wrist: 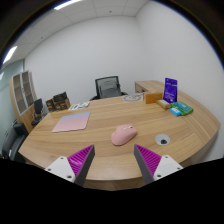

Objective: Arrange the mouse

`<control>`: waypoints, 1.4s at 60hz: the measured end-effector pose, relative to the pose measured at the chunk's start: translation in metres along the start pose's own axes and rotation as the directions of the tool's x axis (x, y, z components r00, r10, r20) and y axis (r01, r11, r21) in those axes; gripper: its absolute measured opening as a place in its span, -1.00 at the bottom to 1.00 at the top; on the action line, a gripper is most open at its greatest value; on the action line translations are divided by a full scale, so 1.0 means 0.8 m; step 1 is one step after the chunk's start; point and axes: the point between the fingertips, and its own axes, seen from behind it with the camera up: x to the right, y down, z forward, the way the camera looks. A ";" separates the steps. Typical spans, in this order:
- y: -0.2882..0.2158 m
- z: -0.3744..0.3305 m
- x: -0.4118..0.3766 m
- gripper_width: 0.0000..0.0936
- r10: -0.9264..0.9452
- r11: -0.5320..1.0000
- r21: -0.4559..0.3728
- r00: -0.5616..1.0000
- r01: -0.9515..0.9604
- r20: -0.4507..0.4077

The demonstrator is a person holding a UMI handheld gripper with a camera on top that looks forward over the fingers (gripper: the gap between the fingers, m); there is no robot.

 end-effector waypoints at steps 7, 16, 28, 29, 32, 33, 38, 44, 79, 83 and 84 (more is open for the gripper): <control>0.008 0.080 0.008 0.77 0.036 0.999 -0.032 0.999 -0.035 0.012; 0.010 0.148 0.030 0.77 0.056 0.995 -0.081 0.998 -0.056 -0.001; 0.009 0.207 0.040 0.77 0.038 0.993 -0.115 0.999 -0.036 0.017; 0.007 0.210 0.039 0.77 0.037 0.993 -0.114 0.999 -0.035 0.020; 0.002 0.220 0.033 0.77 0.043 0.993 -0.109 0.998 -0.038 0.041; 0.001 0.223 0.031 0.77 0.047 0.993 -0.110 0.998 -0.041 0.047; -0.007 0.239 0.021 0.77 0.051 0.993 -0.111 0.996 -0.043 0.070; -0.015 0.259 0.006 0.77 0.023 0.993 -0.114 0.995 -0.012 0.097; -0.014 0.283 0.003 -0.11 -0.105 0.986 -0.129 0.994 0.110 0.041; -0.020 0.279 -0.015 -0.12 -0.099 0.983 -0.153 0.994 0.105 0.049; -0.028 0.278 -0.022 -0.12 -0.092 0.985 -0.142 0.994 0.099 0.057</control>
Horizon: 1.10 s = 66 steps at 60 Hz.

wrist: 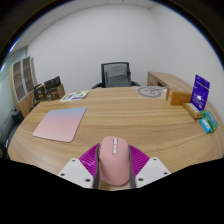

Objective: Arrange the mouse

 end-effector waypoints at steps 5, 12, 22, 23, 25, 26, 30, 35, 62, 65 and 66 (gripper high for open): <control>-0.057 -0.009 -0.039 -0.12 -0.031 0.998 0.063 1.000 0.031 0.004; -0.132 0.005 -0.113 -0.12 -0.057 0.989 0.135 0.998 0.054 0.015; -0.174 0.082 -0.232 -0.13 -0.042 0.990 0.134 0.999 0.041 0.004; -0.171 0.092 -0.243 -0.13 -0.035 0.992 0.123 0.999 0.034 0.002; -0.162 0.113 -0.262 -0.13 -0.032 0.994 0.101 0.999 0.032 0.000; -0.159 0.120 -0.271 -0.13 -0.032 0.996 0.087 0.999 0.032 0.000; -0.144 0.154 -0.296 -0.12 -0.060 0.997 0.049 0.998 0.060 -0.009; -0.121 0.180 -0.314 -0.12 -0.085 0.996 0.006 0.996 0.086 -0.026; -0.074 0.198 -0.315 0.27 -0.053 0.994 -0.101 0.997 0.046 -0.062; -0.073 0.194 -0.316 0.59 -0.070 0.991 -0.115 0.996 0.064 -0.051; -0.075 0.192 -0.317 0.71 -0.079 0.991 -0.109 0.996 0.073 -0.048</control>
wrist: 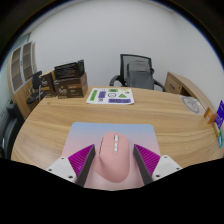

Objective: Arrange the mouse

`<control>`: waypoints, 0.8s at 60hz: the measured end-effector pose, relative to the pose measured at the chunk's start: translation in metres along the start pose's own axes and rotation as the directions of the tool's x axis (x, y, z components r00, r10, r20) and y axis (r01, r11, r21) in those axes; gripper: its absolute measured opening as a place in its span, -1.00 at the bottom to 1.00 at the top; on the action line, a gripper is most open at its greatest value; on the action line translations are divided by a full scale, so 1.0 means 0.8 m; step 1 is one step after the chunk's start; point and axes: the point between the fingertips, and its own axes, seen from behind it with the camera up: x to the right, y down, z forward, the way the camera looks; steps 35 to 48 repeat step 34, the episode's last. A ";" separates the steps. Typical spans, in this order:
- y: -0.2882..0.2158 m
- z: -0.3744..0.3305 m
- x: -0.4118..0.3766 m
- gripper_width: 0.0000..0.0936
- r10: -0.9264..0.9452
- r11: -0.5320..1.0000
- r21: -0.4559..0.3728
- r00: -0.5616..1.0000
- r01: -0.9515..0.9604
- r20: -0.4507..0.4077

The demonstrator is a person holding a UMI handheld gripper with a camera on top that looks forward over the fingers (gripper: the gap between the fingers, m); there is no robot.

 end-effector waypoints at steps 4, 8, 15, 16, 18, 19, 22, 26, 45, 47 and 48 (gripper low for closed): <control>-0.005 -0.013 -0.002 0.78 -0.008 1.000 0.030 1.000 0.008 0.005; -0.001 -0.036 -0.012 0.79 0.020 0.999 0.032 0.999 -0.022 0.034; 0.009 -0.105 -0.019 0.79 0.070 0.996 0.056 0.995 -0.073 0.064; 0.012 -0.117 -0.019 0.79 0.071 0.995 0.060 0.995 -0.075 0.067; 0.019 -0.145 -0.019 0.79 0.072 0.995 0.068 0.995 -0.077 0.073; 0.023 -0.160 -0.019 0.79 0.073 0.994 0.072 0.994 -0.079 0.077; 0.038 -0.204 -0.017 0.79 0.082 0.992 0.086 0.992 -0.090 0.090; 0.062 -0.266 -0.019 0.79 0.074 0.990 0.111 0.988 -0.090 0.135; 0.116 -0.382 -0.002 0.79 0.053 0.986 0.145 0.982 -0.080 0.183; 0.116 -0.382 -0.002 0.79 0.053 0.986 0.145 0.982 -0.080 0.183; 0.116 -0.382 -0.002 0.79 0.053 0.986 0.145 0.982 -0.080 0.183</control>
